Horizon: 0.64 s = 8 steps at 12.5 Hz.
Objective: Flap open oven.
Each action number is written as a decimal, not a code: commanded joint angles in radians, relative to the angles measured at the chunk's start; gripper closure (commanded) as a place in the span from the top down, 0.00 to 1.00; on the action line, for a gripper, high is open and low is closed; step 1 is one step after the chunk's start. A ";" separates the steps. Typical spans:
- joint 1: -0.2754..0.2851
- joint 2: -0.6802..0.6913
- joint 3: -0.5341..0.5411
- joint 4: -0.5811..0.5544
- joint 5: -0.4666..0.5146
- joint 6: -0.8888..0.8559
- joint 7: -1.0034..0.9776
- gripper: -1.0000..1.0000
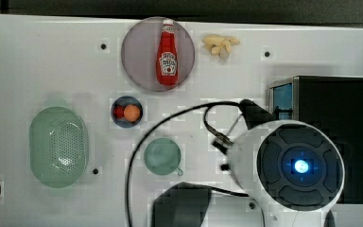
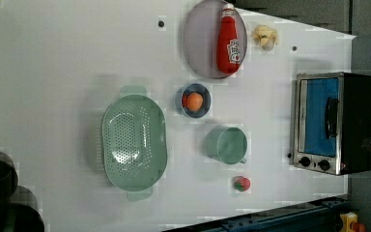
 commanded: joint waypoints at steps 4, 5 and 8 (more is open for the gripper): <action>-0.032 0.000 -0.129 -0.110 -0.101 0.246 -0.562 0.18; -0.033 0.013 -0.158 -0.126 -0.101 0.304 -0.591 0.18; -0.035 0.086 -0.229 -0.154 -0.101 0.434 -0.654 0.18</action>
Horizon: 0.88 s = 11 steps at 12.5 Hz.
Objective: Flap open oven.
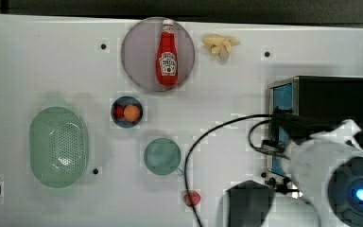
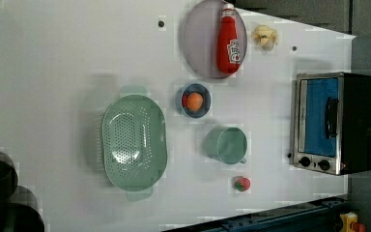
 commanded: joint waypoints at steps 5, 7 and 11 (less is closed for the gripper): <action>-0.016 0.227 -0.073 -0.010 0.002 0.231 -0.192 0.18; -0.017 0.284 -0.082 -0.010 0.004 0.253 -0.192 0.18; -0.023 0.378 -0.086 -0.010 0.007 0.311 -0.192 0.18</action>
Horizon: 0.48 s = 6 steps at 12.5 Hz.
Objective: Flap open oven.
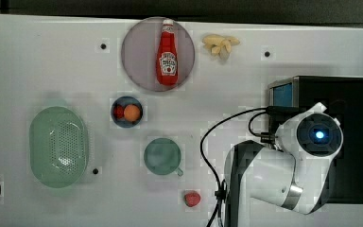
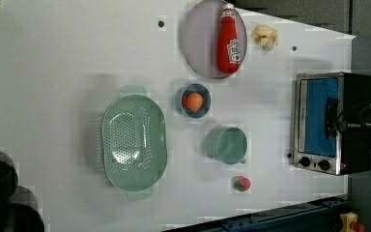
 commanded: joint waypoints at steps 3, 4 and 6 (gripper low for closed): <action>-0.012 0.049 -0.015 0.013 0.025 0.081 -0.047 0.18; -0.011 0.053 -0.012 0.012 0.030 0.083 -0.047 0.18; -0.006 0.058 -0.005 0.009 0.030 0.085 -0.048 0.18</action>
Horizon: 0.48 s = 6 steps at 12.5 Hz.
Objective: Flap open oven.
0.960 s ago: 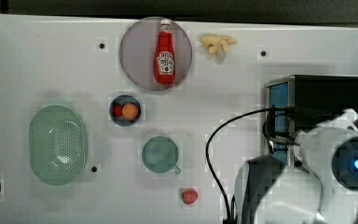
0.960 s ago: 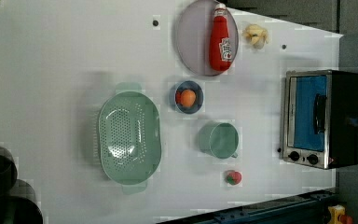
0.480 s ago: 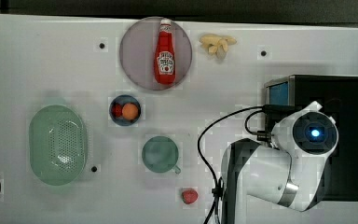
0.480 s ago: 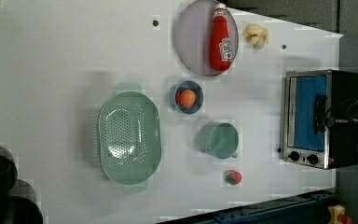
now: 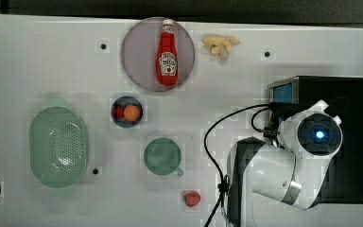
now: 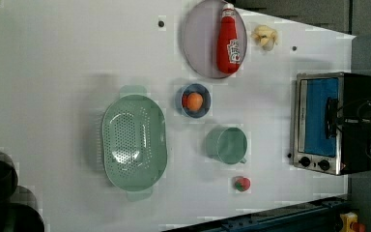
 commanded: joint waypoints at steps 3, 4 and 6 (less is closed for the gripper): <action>0.015 0.010 0.027 -0.011 -0.004 0.005 -0.045 0.18; 0.020 0.010 0.038 -0.018 -0.005 0.005 -0.037 0.18; 0.033 0.011 0.067 -0.036 -0.016 0.005 -0.001 0.18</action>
